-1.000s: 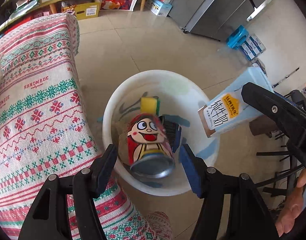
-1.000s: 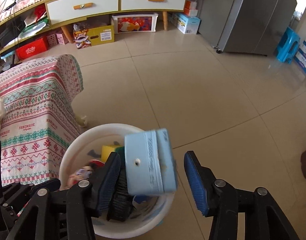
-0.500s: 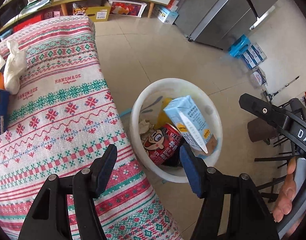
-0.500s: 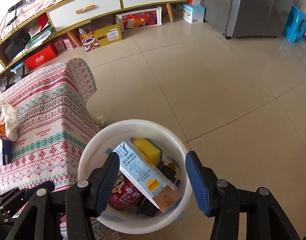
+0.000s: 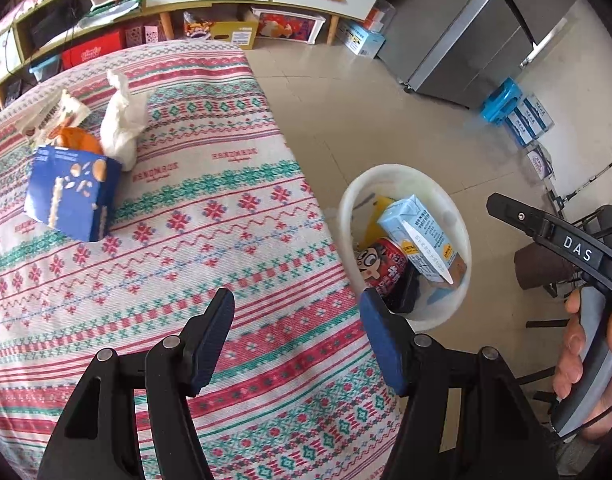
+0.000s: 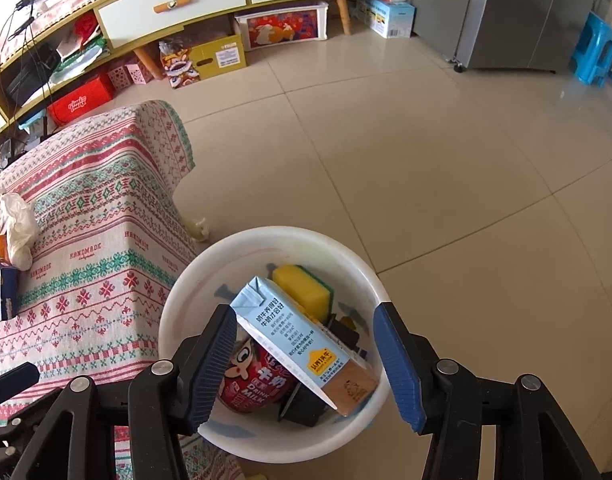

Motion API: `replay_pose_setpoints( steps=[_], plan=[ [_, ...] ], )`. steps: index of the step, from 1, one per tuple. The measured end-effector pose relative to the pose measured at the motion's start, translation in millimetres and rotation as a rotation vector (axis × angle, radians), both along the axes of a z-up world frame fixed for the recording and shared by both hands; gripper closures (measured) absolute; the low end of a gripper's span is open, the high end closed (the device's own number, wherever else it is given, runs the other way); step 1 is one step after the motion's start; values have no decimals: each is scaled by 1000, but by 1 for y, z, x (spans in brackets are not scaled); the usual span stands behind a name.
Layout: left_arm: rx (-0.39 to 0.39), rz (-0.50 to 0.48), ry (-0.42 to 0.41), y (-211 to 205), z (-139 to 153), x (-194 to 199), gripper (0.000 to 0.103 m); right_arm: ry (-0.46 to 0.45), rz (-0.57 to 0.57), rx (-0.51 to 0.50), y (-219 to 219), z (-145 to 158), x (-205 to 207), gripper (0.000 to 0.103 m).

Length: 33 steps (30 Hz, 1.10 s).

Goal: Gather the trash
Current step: 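Open both tools to drop the can and milk carton into the bin, then grasp the blue snack box with left tool while right tool grasps the white tissue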

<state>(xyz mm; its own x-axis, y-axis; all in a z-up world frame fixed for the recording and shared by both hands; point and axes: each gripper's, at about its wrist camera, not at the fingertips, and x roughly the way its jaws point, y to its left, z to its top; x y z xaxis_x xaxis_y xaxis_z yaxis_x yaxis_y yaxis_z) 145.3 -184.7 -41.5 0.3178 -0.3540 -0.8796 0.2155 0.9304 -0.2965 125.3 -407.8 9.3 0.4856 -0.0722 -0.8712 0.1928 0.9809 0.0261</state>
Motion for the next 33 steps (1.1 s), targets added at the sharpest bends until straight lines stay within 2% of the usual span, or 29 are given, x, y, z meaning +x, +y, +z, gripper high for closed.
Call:
replay_pose_setpoints(
  steps=[2, 6, 9, 12, 14, 17, 21, 25, 28, 31, 33],
  plan=[
    [4, 40, -2, 21, 2, 1, 35, -4, 4, 0, 3, 1, 1, 32],
    [-5, 142, 0, 67, 6, 8, 35, 15, 33, 4, 16, -4, 5, 32],
    [-80, 272, 22, 113, 6, 15, 35, 26, 71, 18, 31, -6, 8, 32],
    [-165, 454, 48, 156, 0, 21, 35, 33, 112, 54, 48, -8, 12, 32],
    [-213, 512, 65, 170, -4, 27, 35, 39, 138, 70, 60, -10, 15, 32],
    [-251, 536, 89, 172, -10, 38, 35, 53, 179, 103, 77, -13, 19, 32],
    [-288, 599, 138, 167, -23, 55, 35, 92, 225, 200, 94, -22, 27, 32],
    [-343, 679, 192, 161, -35, 68, 35, 106, 256, 157, 113, -26, 30, 32],
    [-332, 756, 197, 163, -39, 77, 35, 109, 287, 147, 123, -28, 31, 32],
    [-331, 795, 209, 163, -47, 83, 35, 112, 292, 141, 127, -30, 36, 32],
    [-342, 804, 183, 165, -49, 85, 36, 120, 288, 150, 127, -33, 42, 32]
  ],
)
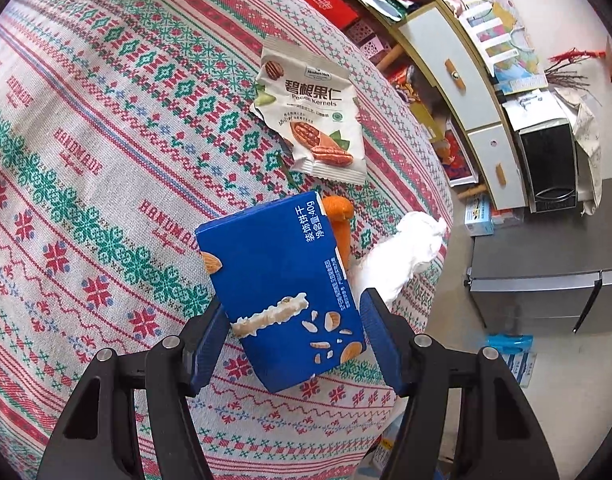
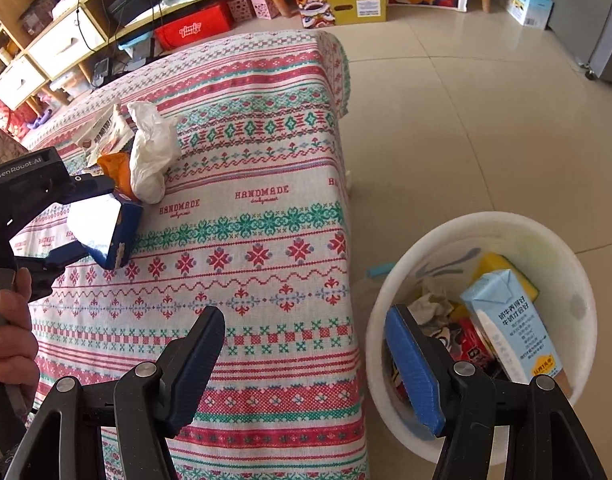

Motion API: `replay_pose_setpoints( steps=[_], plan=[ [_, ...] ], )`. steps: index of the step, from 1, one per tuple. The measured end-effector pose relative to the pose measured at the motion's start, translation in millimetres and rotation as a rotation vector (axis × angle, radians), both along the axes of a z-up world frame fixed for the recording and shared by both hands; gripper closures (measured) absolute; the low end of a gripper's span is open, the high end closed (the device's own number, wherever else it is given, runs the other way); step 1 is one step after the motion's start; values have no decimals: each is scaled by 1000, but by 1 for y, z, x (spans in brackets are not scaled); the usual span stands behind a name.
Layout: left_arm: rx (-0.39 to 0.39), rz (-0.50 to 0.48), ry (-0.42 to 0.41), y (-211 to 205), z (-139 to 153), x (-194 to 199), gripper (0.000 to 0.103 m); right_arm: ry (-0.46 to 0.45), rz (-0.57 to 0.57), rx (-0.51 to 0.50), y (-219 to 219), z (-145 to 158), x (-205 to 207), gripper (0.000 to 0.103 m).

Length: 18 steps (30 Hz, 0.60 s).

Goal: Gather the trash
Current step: 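Grasp the blue snack box with left tool while right tool grasps the white tissue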

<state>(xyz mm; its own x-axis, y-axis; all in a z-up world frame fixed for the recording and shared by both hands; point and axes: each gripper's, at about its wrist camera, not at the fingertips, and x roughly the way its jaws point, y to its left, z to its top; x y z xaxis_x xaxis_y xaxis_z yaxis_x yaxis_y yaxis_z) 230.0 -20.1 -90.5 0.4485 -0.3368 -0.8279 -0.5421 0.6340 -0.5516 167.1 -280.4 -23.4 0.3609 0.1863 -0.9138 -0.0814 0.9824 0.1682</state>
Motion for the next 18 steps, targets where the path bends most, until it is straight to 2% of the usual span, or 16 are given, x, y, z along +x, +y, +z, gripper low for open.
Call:
replay_pose_setpoints(
  steps=[4, 7, 10, 13, 15, 18],
  plan=[
    [82, -43, -58, 5, 7, -1, 39, 16, 3, 43, 4, -5, 12, 32],
    [97, -86, -79, 16, 14, -11, 39, 22, 8, 62, 13, -9, 21, 32],
    [168, -159, -59, 29, 25, -21, 39, 32, 16, 65, 26, -16, 31, 32],
    [274, -225, -40, 44, 36, -39, 39, 34, 29, 89, 44, -22, 42, 32],
    [299, -253, -20, 58, 40, -56, 39, 36, 41, 109, 59, -25, 50, 32],
    [327, -268, -40, 77, 48, -82, 39, 33, 71, 121, 85, -31, 62, 32]
  ],
)
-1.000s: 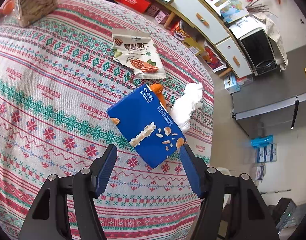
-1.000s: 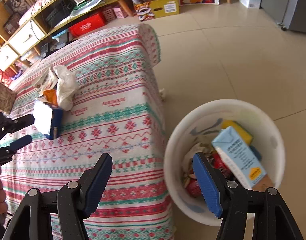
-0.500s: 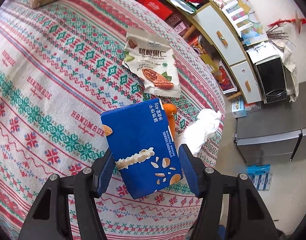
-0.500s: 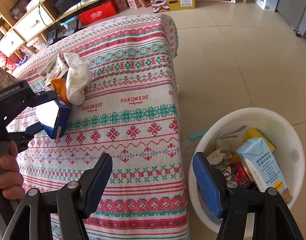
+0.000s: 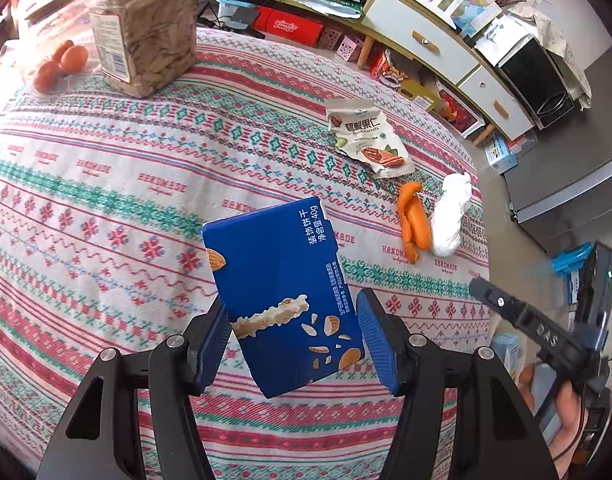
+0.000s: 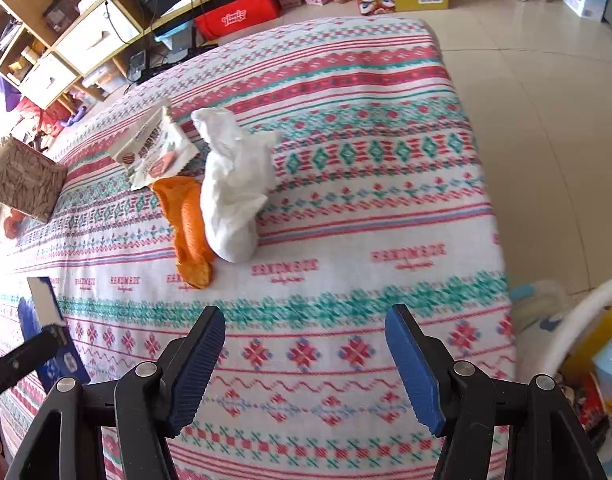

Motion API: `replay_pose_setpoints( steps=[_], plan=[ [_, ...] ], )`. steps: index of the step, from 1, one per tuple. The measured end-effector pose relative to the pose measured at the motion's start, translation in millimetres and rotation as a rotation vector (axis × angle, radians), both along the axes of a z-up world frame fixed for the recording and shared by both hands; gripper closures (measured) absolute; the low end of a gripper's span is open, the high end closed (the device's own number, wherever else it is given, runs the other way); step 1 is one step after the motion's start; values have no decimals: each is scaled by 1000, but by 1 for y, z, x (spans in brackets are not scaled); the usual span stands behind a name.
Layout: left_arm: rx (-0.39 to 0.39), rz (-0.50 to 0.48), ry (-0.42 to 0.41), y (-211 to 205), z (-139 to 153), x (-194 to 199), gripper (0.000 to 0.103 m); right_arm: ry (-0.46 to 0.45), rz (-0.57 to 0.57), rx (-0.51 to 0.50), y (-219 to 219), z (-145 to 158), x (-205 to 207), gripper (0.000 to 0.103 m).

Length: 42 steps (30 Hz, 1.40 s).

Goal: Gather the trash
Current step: 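Grasp the blue snack box with left tool while right tool grasps the white tissue, then carry the blue box and tissue over the white bin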

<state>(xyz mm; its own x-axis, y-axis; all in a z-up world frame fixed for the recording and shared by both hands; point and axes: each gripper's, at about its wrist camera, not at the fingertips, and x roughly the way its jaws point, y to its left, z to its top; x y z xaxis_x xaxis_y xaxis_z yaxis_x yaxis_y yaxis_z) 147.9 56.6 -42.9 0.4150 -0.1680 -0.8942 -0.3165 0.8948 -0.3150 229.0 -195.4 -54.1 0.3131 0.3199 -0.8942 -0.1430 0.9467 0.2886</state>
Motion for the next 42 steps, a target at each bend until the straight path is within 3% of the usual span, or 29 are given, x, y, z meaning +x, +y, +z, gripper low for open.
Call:
replay_pose_setpoints(
  steps=[4, 8, 10, 11, 12, 17, 23, 31, 37, 42],
  plan=[
    [29, -12, -14, 7, 2, -11, 39, -39, 19, -14, 30, -2, 14, 36],
    [-6, -22, -3, 8, 0, -8, 39, -55, 1, -17, 46, -7, 28, 49],
    [-5, -30, -13, 8, 2, -8, 39, -61, -6, -30, 51, -10, 34, 60],
    [-3, -33, -18, 5, 3, -6, 39, -57, -5, -44, 53, -14, 37, 78],
    [-4, -36, -24, 4, 4, -6, 39, -49, -6, -40, 53, -16, 38, 82],
    [-18, -35, -33, 5, 5, -11, 39, -80, -43, 69, 39, 17, 26, 83],
    [-21, -77, -50, -11, 8, -15, 39, -68, -46, 68, 21, 28, 5, 83],
    [-18, -185, -71, -50, 13, -23, 39, -108, -24, 93, -6, 56, -53, 83],
    [-64, -279, -84, -92, 15, -31, 39, -170, -111, 143, -77, 87, -87, 83],
    [-88, -366, -86, -148, 13, -35, 39, -168, -236, 131, -145, 87, -108, 83]
  ],
)
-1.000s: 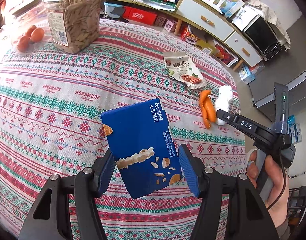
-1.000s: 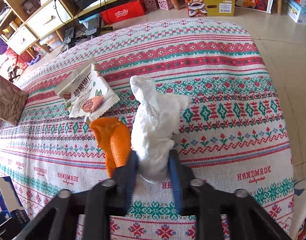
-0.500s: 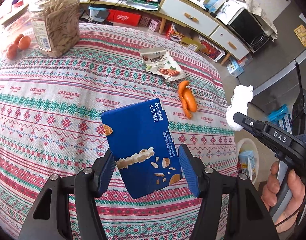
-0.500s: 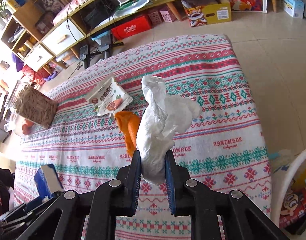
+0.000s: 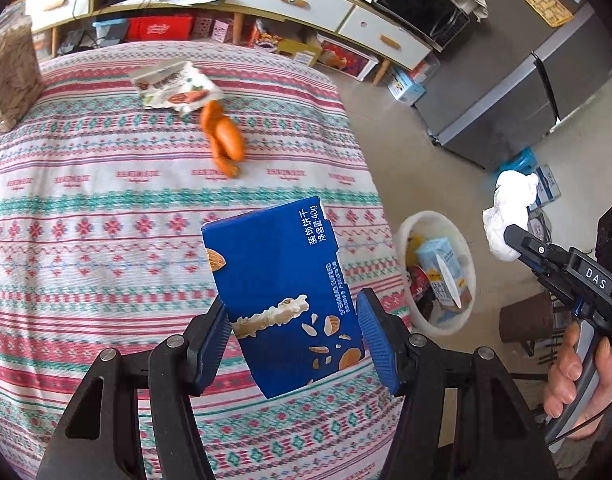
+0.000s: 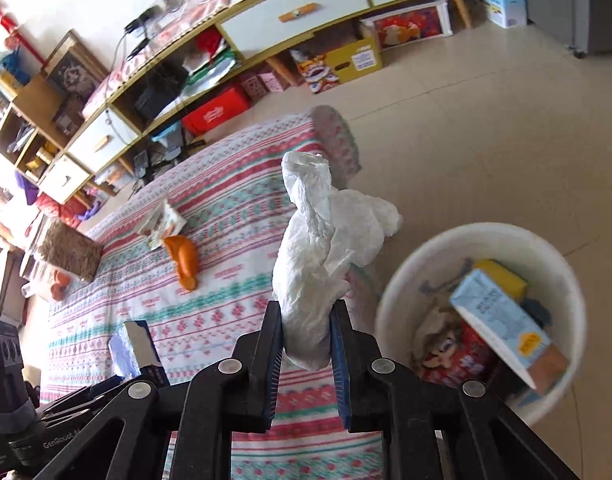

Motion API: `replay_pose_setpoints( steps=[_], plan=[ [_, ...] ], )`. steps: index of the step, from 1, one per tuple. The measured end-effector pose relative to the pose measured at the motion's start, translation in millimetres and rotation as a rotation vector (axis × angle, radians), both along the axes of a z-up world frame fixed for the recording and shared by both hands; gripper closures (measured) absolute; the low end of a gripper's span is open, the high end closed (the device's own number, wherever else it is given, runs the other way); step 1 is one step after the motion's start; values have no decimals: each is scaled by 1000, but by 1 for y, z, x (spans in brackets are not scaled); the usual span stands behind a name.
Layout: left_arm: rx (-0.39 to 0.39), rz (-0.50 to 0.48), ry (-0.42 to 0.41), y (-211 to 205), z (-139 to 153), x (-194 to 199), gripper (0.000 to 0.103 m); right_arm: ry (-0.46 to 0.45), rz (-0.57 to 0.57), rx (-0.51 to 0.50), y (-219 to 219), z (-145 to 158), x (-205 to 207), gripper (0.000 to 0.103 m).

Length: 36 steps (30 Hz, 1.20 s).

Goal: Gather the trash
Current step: 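Carry the blue box and tissue over the white bin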

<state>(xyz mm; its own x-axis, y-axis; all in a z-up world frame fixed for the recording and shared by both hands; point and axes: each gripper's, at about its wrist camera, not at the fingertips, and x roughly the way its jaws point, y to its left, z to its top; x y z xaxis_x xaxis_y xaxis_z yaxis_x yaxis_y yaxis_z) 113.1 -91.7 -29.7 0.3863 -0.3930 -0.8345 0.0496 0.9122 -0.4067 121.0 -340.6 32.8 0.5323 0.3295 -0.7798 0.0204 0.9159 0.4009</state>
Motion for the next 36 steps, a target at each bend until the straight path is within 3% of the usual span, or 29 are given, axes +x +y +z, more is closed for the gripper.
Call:
replay_pose_setpoints(
  steps=[8, 18, 28, 36],
  plan=[
    [-116, -97, 22, -98, -8, 10, 39, 28, -53, 20, -52, -5, -16, 83],
    [-100, -153, 74, -198, -37, 42, 39, 81, -118, 60, -87, -21, -14, 82],
    [-91, -121, 149, -228, -77, 74, 37, 115, -155, 46, -105, -30, -11, 82],
    [-78, -109, 107, -218, -63, 80, 27, 126, -136, 36, -104, -34, -8, 82]
  ],
)
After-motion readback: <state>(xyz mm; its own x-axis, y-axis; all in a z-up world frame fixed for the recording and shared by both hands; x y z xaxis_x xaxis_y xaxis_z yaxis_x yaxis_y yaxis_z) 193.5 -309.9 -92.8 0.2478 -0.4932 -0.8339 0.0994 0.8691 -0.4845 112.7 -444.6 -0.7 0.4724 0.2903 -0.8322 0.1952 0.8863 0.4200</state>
